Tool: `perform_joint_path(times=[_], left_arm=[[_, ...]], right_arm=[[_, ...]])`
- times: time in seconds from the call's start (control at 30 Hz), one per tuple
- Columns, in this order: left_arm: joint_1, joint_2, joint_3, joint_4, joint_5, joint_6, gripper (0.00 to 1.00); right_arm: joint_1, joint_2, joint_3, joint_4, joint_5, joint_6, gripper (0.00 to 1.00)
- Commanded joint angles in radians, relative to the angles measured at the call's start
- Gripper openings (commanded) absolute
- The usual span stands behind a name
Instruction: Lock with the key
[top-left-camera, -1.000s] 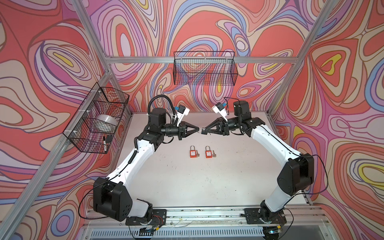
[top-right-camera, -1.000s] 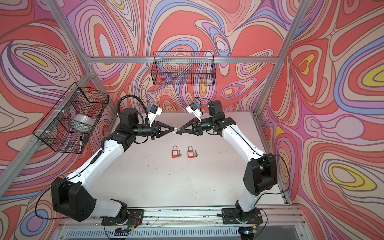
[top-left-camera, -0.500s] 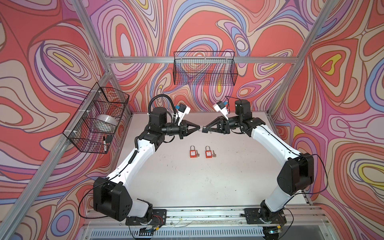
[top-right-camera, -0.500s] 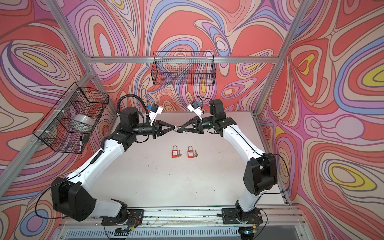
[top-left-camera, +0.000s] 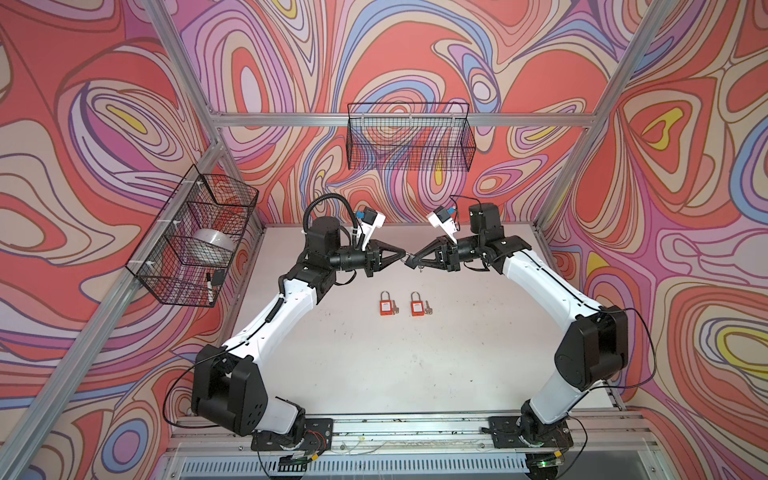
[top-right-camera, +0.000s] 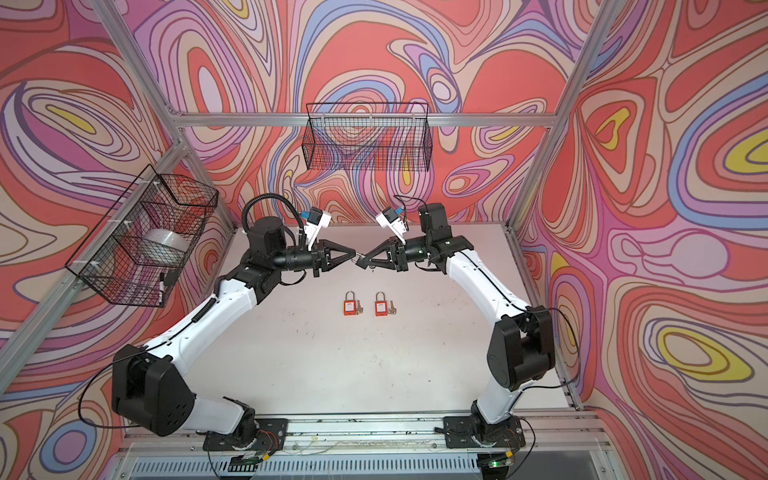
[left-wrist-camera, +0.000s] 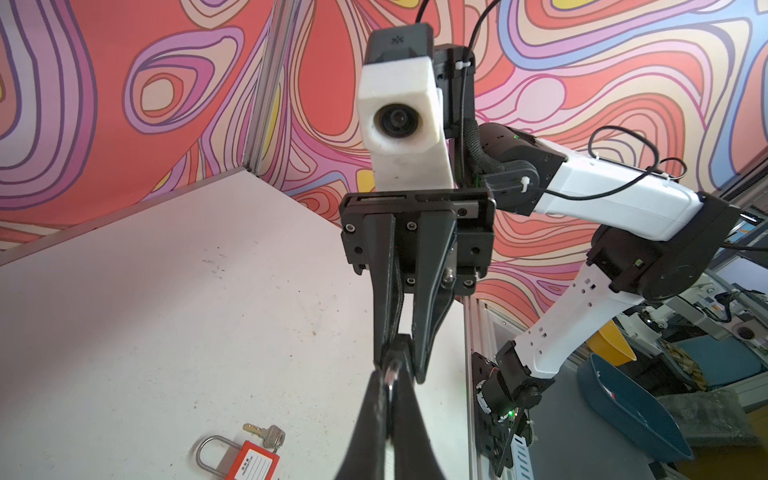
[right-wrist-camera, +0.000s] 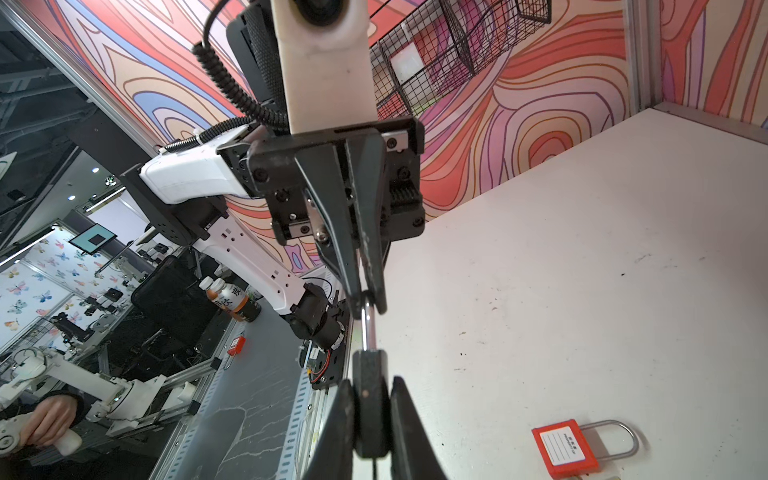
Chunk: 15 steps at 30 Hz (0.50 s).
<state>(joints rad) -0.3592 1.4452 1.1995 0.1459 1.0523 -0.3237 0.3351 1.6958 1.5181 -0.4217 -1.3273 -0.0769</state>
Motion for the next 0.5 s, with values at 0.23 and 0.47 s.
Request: perform_joint_path(times=[0.23, 0.47], left_arm=[[-0.010, -0.013, -0.036, 0.141, 0.056, -0.124, 0.39], [-0.009, -0.023, -0.058, 0.147, 0.049, -0.135, 0.51]], right_arm=[[0.005, -0.053, -0.044, 0.008, 0.096, -0.049, 0.00], [-0.002, -0.054, -0.055, 0.033, 0.107, -0.031, 0.00]])
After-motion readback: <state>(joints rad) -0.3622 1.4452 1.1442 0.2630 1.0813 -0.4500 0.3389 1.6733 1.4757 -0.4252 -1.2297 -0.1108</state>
